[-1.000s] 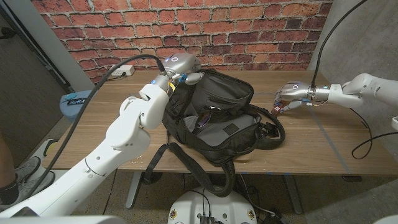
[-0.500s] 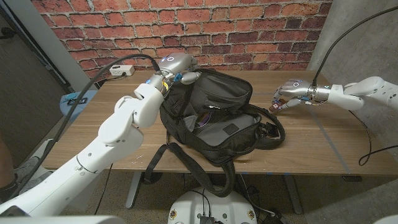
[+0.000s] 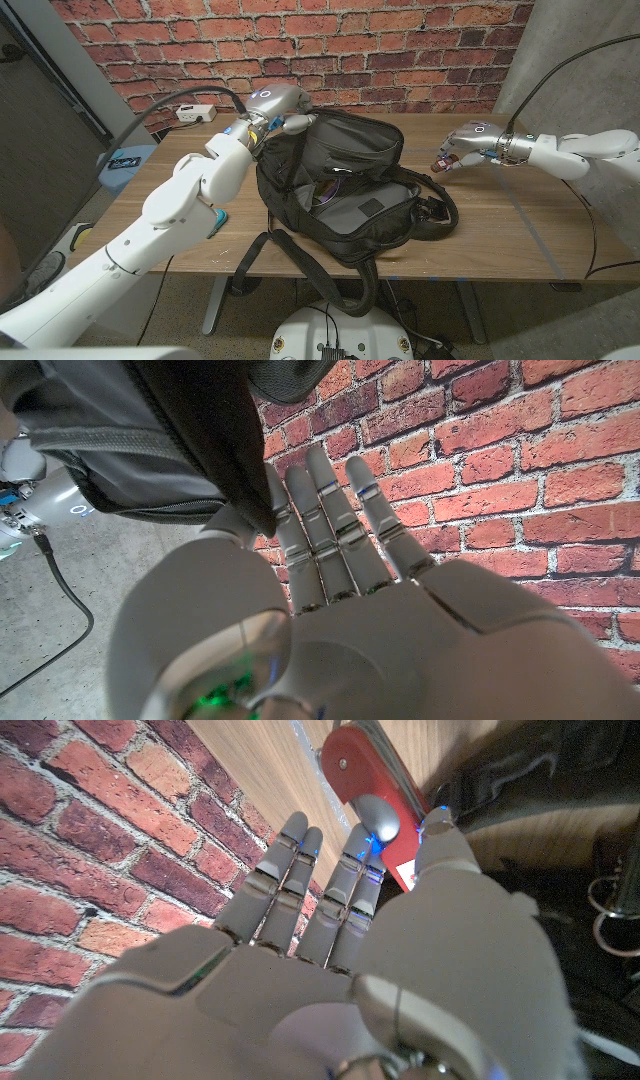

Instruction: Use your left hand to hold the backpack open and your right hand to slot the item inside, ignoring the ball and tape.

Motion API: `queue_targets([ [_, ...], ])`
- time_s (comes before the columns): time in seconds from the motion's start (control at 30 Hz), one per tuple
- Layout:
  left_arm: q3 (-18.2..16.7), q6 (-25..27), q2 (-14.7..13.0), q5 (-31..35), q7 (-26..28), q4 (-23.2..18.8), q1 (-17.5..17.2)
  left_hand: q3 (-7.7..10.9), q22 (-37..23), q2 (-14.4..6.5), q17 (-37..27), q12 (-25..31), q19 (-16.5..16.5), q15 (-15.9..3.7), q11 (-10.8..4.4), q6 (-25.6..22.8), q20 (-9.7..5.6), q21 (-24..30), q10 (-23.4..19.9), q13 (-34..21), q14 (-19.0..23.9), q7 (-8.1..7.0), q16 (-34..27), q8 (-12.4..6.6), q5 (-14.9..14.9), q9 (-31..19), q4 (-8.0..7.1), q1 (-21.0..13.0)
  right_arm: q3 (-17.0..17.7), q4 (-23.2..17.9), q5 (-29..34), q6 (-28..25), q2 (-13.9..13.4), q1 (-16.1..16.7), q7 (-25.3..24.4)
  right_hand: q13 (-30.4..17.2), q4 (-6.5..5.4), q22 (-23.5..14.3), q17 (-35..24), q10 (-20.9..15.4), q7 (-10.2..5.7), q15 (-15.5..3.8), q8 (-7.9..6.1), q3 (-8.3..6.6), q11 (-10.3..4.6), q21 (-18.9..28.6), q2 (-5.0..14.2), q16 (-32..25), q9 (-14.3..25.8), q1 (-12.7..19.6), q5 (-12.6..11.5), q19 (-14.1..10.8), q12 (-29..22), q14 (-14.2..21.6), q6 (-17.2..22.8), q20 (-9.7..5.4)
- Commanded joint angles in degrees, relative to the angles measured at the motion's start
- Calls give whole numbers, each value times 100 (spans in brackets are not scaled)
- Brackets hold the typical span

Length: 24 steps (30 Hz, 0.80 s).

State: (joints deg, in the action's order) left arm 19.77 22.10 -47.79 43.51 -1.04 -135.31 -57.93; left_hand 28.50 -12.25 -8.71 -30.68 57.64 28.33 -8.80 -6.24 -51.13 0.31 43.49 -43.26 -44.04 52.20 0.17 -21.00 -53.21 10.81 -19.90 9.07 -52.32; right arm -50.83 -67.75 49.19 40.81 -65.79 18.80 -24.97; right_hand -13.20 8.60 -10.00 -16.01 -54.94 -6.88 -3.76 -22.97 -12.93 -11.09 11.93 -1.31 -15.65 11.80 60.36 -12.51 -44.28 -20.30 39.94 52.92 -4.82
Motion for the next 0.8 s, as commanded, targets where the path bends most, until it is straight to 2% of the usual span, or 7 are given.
queue_targets([
  [0.03, -203, -353, -255, -496, 396, 190, -14, 45, 3, -14, -23, 28, -5, -11, 1, 18, -13, 38, 11, -14, 61, -8, 32, -25, 34, -5, -7, -50, 1387, -1093, -662, -390, -349, 1243, 701, -13, -3, -15, -21, -23, -465, -982, -4, 45, 4, -2, 292, 15, 87, 251, 10, -27, 30, 70, 515, -603],
  [0.4, -208, -614, -381, -735, 504, 390, 164, 37, 11, -17, -33, 28, -22, -3, 22, 28, -10, 74, 0, 6, 67, -8, 36, -40, 31, -7, -16, -42, 2131, -1693, -1128, -765, -539, 1996, 1004, -23, -16, -16, -40, -34, -456, -981, -8, 81, 24, -6, 312, 33, 88, 267, 23, -22, 43, 89, 531, -597],
  [0.8, -220, -945, -486, -1009, 620, 638, 282, 35, 17, -16, -40, 35, -34, -14, 11, 40, -14, 104, 17, -3, 68, -7, 41, -43, 30, 7, -17, -40, 2846, -2340, -1953, -1232, -721, 2800, 1352, -20, -25, -16, -55, -42, -450, -980, 4, 112, 33, -11, 329, 46, 90, 276, 34, -12, 59, 109, 508, -598],
])
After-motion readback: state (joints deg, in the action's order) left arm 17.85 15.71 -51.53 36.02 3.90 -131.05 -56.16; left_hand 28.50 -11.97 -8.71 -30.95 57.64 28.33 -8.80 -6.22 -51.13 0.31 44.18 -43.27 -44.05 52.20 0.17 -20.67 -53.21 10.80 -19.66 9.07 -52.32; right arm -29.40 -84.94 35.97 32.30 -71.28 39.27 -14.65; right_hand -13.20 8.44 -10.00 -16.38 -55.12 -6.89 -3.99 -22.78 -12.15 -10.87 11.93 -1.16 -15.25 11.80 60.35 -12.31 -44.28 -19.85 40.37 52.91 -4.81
